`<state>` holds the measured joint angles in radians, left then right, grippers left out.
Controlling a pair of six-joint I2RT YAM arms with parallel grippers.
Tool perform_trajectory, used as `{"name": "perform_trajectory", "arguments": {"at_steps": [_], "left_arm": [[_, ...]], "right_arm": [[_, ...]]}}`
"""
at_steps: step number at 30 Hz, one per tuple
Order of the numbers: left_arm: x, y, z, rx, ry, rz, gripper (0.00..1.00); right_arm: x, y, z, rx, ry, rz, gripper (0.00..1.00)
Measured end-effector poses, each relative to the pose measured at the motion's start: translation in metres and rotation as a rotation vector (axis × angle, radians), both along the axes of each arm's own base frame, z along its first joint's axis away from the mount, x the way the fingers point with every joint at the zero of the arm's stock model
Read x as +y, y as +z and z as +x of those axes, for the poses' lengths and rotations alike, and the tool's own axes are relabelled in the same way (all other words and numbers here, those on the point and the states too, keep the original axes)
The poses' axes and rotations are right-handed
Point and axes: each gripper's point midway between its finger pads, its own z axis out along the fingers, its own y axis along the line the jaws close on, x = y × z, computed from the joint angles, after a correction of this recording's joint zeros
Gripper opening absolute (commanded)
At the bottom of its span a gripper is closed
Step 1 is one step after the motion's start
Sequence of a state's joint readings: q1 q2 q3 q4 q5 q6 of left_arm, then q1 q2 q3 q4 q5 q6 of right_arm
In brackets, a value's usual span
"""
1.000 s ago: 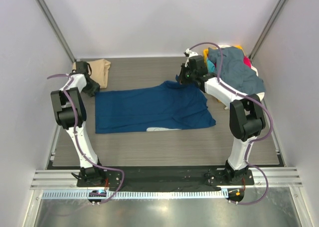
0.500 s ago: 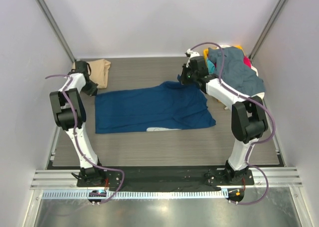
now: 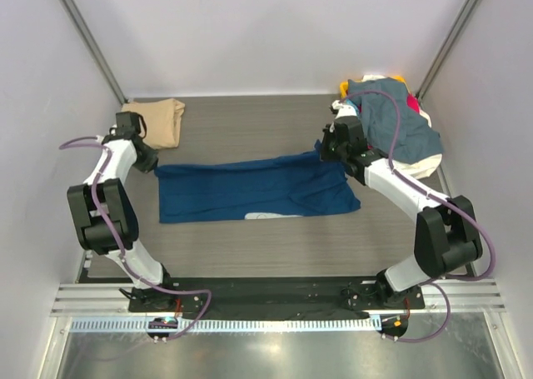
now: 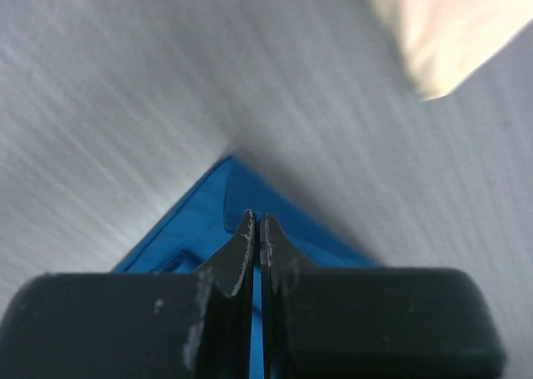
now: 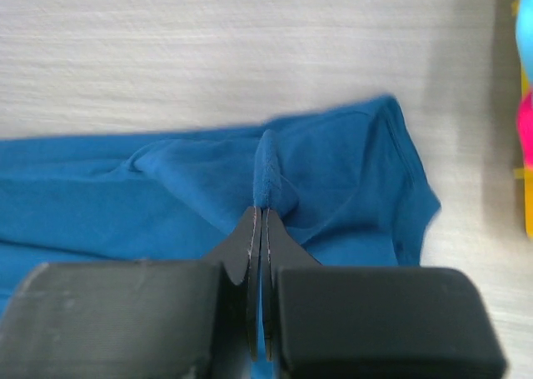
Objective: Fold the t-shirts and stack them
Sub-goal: Fold the tshirt
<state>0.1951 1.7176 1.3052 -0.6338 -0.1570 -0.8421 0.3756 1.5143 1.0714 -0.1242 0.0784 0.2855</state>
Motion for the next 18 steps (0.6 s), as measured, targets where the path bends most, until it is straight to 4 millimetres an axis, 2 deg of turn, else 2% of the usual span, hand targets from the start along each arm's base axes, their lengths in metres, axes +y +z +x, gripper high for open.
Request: {"name": "perform_trajectory", "arguments": {"at_steps": [6,13,14,15,16,17,18], "left_arm": [[-0.005,-0.024,-0.029,0.073,0.010,-0.013,0.00],[-0.003,-0.016,-0.045,0.060,0.022,0.015,0.00],[-0.002,-0.014,-0.048,0.059,0.026,0.022,0.04],[-0.001,-0.013,-0.051,0.059,0.030,0.028,0.14],[0.000,-0.011,-0.054,0.059,0.034,0.037,0.29],[0.001,-0.010,-0.058,0.058,0.038,0.046,0.63],[0.003,-0.009,-0.062,0.058,0.044,0.054,0.73]], "right_arm": [[-0.013,-0.020,-0.027,0.046,-0.037,0.001,0.01],[-0.026,-0.026,-0.063,0.058,-0.101,0.076,0.01],[-0.027,-0.029,-0.068,0.065,-0.109,0.084,0.02],[-0.029,-0.033,-0.074,0.074,-0.120,0.094,0.11],[-0.031,-0.037,-0.080,0.085,-0.131,0.101,0.43],[-0.033,-0.041,-0.085,0.095,-0.144,0.113,0.56],[-0.036,-0.045,-0.091,0.106,-0.154,0.114,0.62]]}}
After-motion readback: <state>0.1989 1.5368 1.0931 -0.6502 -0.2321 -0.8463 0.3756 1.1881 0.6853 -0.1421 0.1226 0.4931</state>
